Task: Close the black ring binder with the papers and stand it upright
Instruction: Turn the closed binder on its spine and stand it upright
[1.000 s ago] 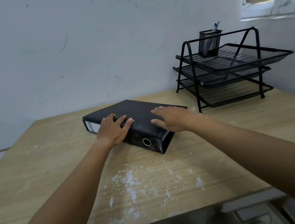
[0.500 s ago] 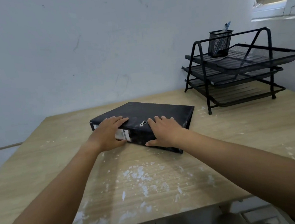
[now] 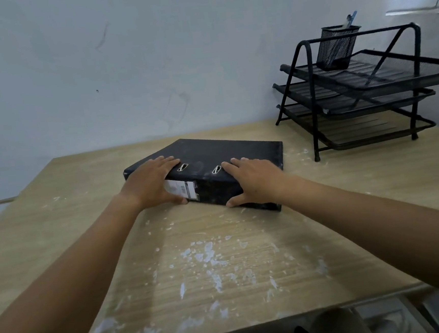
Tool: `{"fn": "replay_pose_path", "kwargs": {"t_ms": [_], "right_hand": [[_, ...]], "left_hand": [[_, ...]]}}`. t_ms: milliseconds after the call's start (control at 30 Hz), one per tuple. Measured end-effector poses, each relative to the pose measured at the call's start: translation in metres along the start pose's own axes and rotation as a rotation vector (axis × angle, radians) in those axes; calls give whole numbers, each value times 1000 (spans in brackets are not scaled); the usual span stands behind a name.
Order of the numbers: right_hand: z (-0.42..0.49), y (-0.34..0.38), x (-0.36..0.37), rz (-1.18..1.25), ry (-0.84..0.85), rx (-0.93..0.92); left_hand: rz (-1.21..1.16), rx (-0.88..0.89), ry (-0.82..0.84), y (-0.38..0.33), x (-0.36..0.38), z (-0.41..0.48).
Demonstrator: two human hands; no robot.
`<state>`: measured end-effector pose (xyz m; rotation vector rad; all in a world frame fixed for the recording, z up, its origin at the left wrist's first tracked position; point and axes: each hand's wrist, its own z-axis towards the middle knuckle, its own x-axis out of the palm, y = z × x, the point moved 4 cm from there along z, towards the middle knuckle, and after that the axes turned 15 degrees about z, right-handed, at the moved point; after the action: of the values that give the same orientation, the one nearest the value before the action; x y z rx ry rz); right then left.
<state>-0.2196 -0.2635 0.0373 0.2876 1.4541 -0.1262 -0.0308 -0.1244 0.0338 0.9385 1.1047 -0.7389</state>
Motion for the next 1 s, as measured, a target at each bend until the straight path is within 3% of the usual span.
{"fn": "replay_pose_path", "kwargs": {"t_ms": [567, 833, 1000], "right_hand": [[-4, -67, -15, 178, 144, 15], [-25, -61, -5, 158, -132, 28], [-41, -57, -7, 307, -325, 103]], "left_hand": [[42, -120, -213, -56, -14, -33], [48, -89, -193, -59, -17, -34], [42, -26, -157, -68, -21, -27]]}}
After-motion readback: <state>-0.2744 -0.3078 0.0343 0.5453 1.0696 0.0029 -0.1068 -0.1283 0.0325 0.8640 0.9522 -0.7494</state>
